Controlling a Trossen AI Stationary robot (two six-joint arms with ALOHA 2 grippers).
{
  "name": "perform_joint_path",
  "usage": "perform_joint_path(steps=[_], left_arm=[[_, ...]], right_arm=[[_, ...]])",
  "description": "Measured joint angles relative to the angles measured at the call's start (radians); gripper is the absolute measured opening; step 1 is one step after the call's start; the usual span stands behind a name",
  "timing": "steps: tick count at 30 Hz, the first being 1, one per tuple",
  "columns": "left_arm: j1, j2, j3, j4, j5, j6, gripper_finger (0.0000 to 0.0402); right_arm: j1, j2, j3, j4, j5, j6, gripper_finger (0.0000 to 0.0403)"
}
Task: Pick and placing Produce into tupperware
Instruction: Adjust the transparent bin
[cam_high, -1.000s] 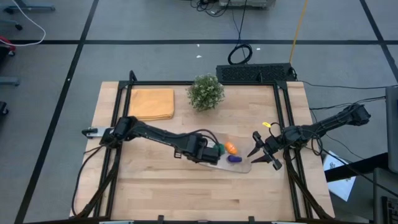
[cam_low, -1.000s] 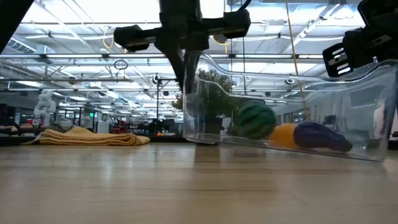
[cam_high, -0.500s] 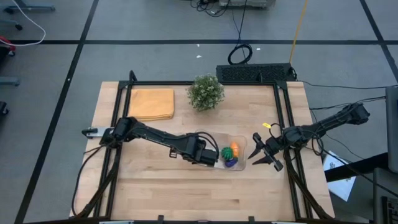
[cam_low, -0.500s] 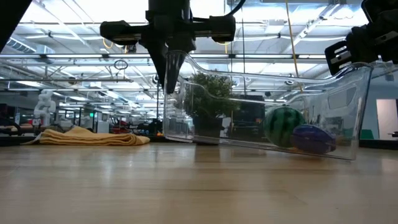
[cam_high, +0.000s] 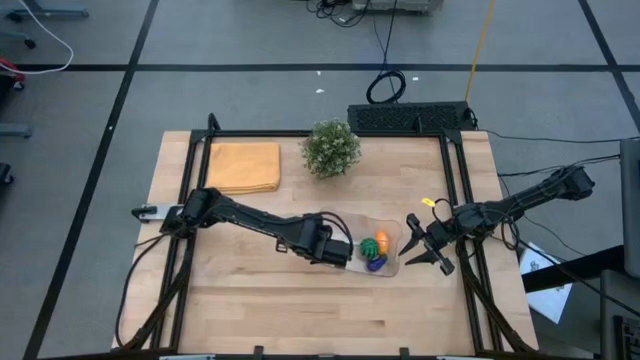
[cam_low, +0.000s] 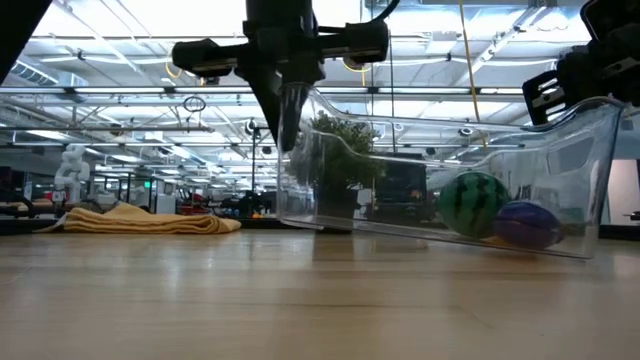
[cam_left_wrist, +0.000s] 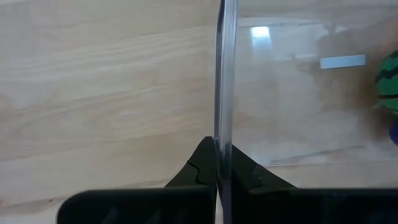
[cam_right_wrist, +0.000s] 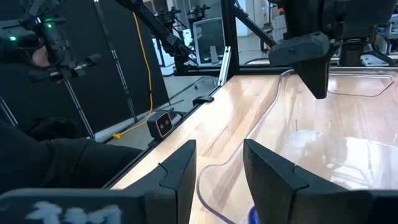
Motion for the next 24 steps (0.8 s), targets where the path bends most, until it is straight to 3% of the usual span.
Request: perform_joint_path(steps=[12,24], left_arm=[[0.006,-0.094,-0.025,-0.028,-0.059,0.028,0.0],[0.006,-0.241,-0.379,0.336,-0.01,-0.008,0.0]], right_arm=[[0.0,0.0,0.0,-0.003,0.002,0.0,0.0125],[0.0,0.0,0.0,-0.006,0.005,0.001,0.0125]])
